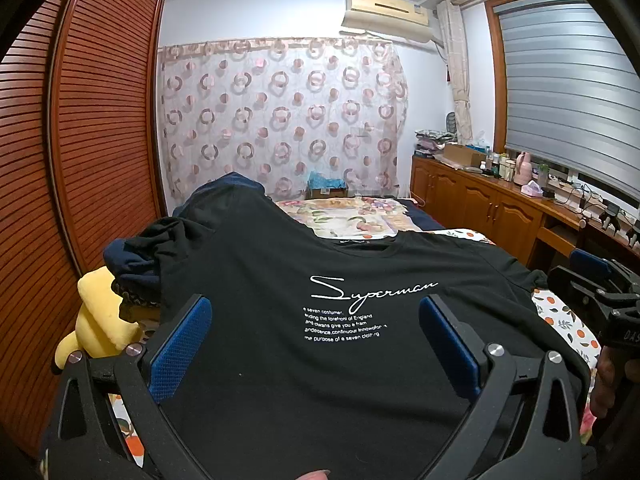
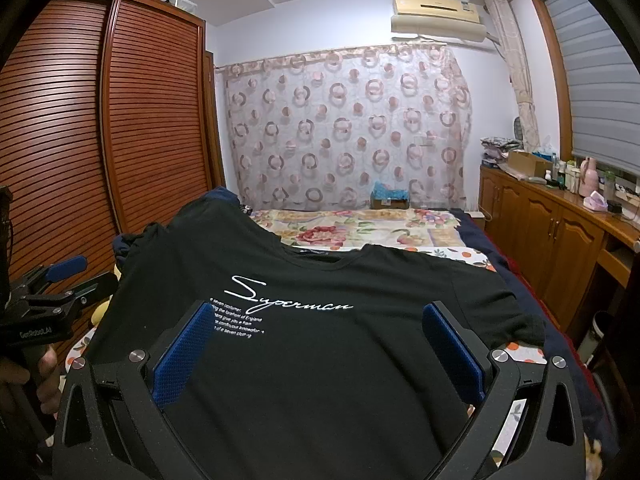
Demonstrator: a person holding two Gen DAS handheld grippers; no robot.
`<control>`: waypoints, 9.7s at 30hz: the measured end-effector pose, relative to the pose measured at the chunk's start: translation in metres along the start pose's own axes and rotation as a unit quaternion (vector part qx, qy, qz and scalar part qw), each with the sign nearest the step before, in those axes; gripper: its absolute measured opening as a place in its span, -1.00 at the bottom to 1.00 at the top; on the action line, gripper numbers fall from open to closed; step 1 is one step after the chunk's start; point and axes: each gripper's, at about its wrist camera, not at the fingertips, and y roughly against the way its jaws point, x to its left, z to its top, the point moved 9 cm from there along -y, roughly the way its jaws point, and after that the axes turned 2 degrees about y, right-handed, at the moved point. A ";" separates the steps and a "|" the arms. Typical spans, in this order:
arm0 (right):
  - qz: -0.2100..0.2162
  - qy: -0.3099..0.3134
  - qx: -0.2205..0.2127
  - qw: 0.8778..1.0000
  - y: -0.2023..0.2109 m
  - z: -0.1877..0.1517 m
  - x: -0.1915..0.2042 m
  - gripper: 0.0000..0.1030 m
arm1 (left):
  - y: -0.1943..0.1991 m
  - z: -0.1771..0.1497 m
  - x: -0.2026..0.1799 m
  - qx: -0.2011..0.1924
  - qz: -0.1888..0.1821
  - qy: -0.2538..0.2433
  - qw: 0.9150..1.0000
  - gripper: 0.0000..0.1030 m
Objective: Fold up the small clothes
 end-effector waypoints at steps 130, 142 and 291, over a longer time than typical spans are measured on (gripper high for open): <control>0.139 0.065 0.216 0.964 -0.271 0.033 -0.010 0.98 | -0.200 0.057 0.219 0.205 0.031 0.087 0.974 0.19; 0.139 0.071 0.225 0.962 -0.277 0.035 -0.003 0.98 | -0.206 0.050 0.217 0.224 0.027 0.088 0.970 -0.75; -0.112 -0.035 0.199 0.973 -0.168 -0.010 -0.162 0.42 | -0.231 -0.013 -0.092 0.219 -0.194 -0.125 0.948 0.46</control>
